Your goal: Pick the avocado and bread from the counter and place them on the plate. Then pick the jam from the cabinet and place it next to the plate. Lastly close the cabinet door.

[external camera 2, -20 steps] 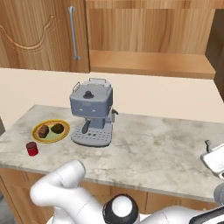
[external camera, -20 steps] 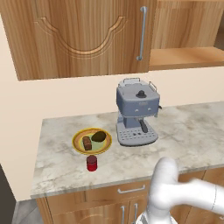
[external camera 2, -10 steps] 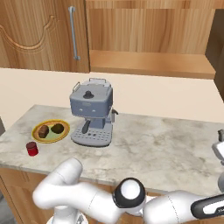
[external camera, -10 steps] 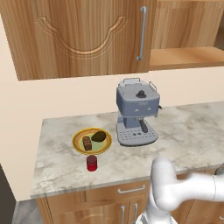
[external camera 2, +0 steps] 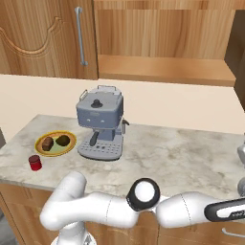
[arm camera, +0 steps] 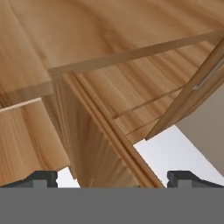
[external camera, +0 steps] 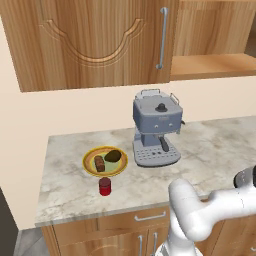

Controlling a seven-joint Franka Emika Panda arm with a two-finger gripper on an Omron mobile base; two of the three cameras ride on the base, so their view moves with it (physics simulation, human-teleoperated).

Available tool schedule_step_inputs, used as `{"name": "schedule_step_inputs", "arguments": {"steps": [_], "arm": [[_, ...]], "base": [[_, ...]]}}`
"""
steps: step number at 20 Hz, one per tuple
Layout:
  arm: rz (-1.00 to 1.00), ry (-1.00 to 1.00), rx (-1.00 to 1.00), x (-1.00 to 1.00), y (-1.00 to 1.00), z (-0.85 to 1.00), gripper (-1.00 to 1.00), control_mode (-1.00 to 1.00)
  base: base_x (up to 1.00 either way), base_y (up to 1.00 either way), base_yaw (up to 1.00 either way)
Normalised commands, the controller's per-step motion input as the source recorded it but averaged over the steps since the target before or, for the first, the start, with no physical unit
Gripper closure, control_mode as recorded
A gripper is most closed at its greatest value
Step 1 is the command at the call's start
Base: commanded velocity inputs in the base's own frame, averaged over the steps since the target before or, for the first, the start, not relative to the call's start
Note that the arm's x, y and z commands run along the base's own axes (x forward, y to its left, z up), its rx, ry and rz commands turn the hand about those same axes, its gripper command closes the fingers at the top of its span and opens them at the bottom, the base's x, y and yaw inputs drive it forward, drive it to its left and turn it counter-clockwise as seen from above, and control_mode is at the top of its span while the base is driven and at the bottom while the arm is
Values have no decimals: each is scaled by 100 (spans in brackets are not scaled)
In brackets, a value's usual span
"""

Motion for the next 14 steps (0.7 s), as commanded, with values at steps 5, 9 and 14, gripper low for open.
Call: {"name": "schedule_step_inputs", "arguments": {"steps": [5,9,14], "arm": [[6,-8,0,0,0,37,-100,-100],[6,-3,0,2,3,66,-100,-100],[12,-23,-17,-37,78,53,-100,-100]], "base": [[0,0,0],[0,0,0],[0,0,0]]}}
